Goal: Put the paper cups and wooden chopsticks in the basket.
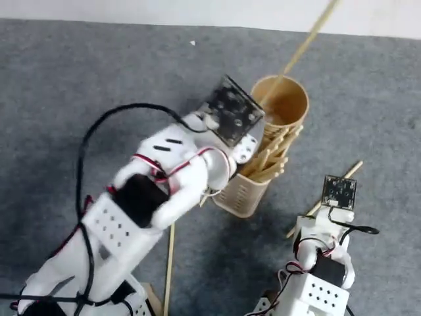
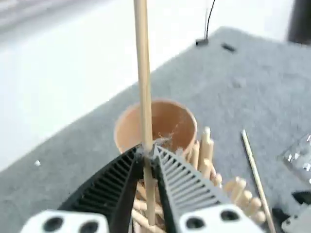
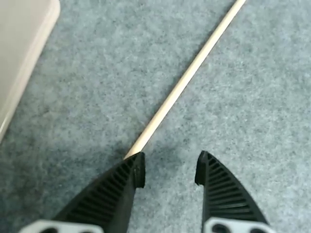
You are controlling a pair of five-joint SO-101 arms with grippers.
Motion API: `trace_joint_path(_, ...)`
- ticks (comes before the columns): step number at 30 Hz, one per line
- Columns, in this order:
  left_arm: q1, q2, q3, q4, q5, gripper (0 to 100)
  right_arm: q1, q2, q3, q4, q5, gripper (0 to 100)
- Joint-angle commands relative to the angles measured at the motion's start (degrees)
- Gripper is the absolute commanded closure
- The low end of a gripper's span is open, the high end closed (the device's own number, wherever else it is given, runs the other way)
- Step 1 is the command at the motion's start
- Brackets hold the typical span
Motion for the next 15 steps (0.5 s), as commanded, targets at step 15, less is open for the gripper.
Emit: trace_joint_path(15, -11.47, -0.31, -15.16, 7.56, -3.34, 85, 1.63, -0.13, -4.35, -6.46, 0.44, 81.3)
